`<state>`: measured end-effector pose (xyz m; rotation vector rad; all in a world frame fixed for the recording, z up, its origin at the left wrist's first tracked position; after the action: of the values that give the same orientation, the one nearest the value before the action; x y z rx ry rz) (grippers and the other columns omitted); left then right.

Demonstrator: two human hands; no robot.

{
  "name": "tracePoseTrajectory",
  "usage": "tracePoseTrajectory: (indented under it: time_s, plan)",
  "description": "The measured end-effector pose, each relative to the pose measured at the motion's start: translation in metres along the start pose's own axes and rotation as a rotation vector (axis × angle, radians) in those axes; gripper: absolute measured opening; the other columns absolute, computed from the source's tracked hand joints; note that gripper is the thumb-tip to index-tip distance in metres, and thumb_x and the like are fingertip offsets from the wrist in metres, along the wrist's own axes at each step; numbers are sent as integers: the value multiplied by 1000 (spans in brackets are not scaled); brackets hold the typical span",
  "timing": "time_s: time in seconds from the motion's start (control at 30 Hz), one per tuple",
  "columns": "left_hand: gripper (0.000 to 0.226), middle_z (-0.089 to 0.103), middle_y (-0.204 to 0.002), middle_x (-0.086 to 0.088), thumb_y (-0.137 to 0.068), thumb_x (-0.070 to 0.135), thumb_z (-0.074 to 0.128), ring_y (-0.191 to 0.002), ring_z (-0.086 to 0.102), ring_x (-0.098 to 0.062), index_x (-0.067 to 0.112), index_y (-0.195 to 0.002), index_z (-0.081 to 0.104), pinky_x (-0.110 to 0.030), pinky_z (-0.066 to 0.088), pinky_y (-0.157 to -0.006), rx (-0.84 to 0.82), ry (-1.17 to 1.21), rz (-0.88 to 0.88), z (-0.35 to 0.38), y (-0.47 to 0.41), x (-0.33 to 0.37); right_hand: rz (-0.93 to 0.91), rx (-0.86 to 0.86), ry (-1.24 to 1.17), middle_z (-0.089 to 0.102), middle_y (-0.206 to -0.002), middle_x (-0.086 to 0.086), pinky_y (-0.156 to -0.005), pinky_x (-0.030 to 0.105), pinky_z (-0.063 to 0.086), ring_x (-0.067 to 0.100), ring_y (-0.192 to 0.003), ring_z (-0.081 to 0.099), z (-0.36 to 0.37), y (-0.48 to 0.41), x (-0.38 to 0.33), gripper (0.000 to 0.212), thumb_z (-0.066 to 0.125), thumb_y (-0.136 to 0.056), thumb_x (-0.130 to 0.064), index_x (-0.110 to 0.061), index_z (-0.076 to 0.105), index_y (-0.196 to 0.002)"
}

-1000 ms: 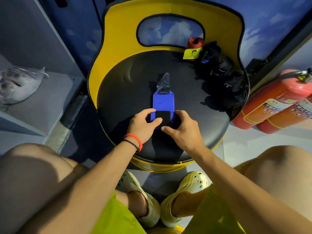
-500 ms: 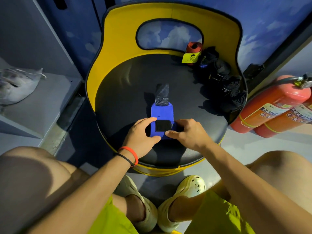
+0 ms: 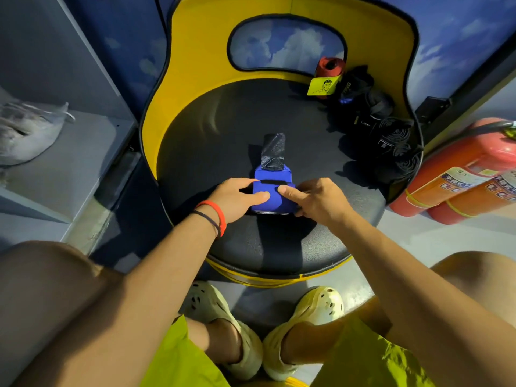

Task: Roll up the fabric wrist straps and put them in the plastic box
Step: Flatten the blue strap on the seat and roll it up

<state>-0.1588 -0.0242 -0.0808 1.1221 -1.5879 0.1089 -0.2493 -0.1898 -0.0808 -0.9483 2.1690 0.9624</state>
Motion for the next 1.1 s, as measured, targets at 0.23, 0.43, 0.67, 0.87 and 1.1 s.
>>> tracePoseTrajectory:
  time_s: [0.23, 0.43, 0.67, 0.87, 1.1]
  plan:
    - [27, 67, -87, -1, -94, 37, 66, -79, 58, -14, 11, -97, 71, -32, 57, -82, 86, 102, -88, -3, -19, -1, -702, 447, 294, 62, -106, 2, -80, 41, 50, 23, -89, 58, 4, 27, -39, 9, 64, -96, -15, -13, 67, -104]
    - [28, 65, -77, 0, -87, 31, 77, -71, 64, -16, 19, -70, 57, -28, 56, -65, 261, 149, -41, -14, -42, 20, -608, 360, 525, 57, -140, 3, -110, 50, 42, 24, -127, 53, 11, 15, -29, 64, 74, -84, -37, -13, 55, -140]
    - [18, 72, -93, -8, -86, 29, 77, -81, 69, -24, 13, -87, 67, -31, 57, -68, 258, 19, -66, -24, -75, 40, -514, 328, 722, 58, -137, 1, -112, 43, 37, 25, -127, 53, 14, -17, -39, 90, 86, -67, -54, -17, 49, -140]
    - [33, 71, -95, -4, -91, 38, 71, -75, 64, -18, 10, -108, 72, -25, 45, -56, 152, -152, -187, -23, -101, 45, -472, 178, 799, 61, -131, 0, -113, 42, 32, 25, -120, 55, 5, -44, -46, 85, 80, -72, -61, -21, 50, -141]
    - [39, 72, -102, -8, -103, 41, 47, -97, 67, -27, 12, -106, 73, -36, 53, -84, 141, -213, -12, -22, -97, 44, -334, -85, 773, 59, -107, -4, -84, 36, 38, 21, -106, 56, -6, -73, -63, 67, 82, -65, -63, -30, 61, -119]
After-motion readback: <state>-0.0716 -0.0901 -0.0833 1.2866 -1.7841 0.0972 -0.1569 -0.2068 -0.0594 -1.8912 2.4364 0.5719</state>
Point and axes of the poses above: each hand's wrist, its own y-axis away from the middle knuckle, its own z-axis out of the palm, x = y × z, the point moved 8 cm from there along -y, towards the middle knuckle
